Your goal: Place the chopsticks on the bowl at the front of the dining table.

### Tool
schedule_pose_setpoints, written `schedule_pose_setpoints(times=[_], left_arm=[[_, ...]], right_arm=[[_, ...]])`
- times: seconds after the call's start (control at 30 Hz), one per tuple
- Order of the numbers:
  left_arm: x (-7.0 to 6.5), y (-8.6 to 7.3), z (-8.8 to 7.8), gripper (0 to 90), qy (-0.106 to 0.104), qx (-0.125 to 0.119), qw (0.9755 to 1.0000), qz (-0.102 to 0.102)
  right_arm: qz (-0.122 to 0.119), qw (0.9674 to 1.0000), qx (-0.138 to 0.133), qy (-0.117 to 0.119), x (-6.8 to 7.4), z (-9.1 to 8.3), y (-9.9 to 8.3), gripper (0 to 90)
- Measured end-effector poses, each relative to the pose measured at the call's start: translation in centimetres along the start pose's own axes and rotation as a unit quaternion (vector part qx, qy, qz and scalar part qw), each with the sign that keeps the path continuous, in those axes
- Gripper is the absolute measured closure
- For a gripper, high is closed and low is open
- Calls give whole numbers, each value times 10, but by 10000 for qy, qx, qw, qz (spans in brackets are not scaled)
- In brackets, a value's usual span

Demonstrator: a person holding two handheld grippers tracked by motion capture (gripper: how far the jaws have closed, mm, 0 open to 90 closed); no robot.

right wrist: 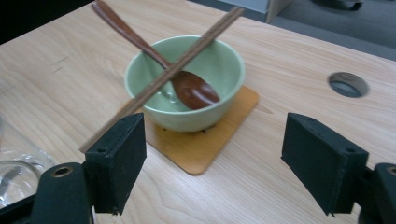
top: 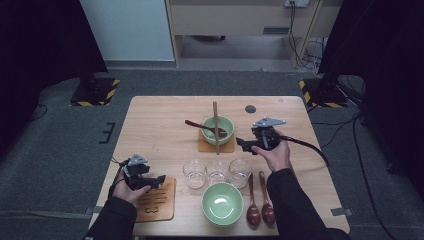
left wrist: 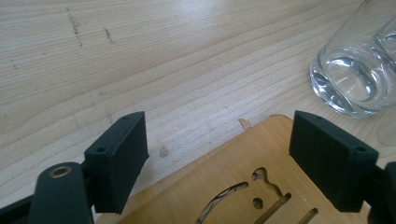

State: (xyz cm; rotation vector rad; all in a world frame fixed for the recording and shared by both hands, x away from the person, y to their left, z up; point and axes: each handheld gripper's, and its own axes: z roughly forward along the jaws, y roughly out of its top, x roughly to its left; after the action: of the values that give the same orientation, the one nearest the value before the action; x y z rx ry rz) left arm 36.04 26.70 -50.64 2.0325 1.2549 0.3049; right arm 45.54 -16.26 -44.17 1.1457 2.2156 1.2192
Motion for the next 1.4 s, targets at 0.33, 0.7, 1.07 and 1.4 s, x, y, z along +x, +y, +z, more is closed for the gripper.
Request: schedule_pose_setpoints(times=[0.33, 0.7, 1.07, 1.4], left_arm=[[0, 1, -2, 255, -61, -59, 9999, -111], [-1, 2, -5, 308, -42, -112, 9998, -150], [-4, 5, -9, 369, -13, -231, 9996, -154], [-5, 15, -22, 433, 40, -586, 9981, -162]], right_arm=[[314, 9992, 43, -251, -29, -28, -30, 230], [523, 9969, 353, -471, -50, -50, -71, 215], [594, 9911, 825, -857, -61, -71, -103, 211], [620, 9883, 1025, -946, -66, -81, -117, 211]])
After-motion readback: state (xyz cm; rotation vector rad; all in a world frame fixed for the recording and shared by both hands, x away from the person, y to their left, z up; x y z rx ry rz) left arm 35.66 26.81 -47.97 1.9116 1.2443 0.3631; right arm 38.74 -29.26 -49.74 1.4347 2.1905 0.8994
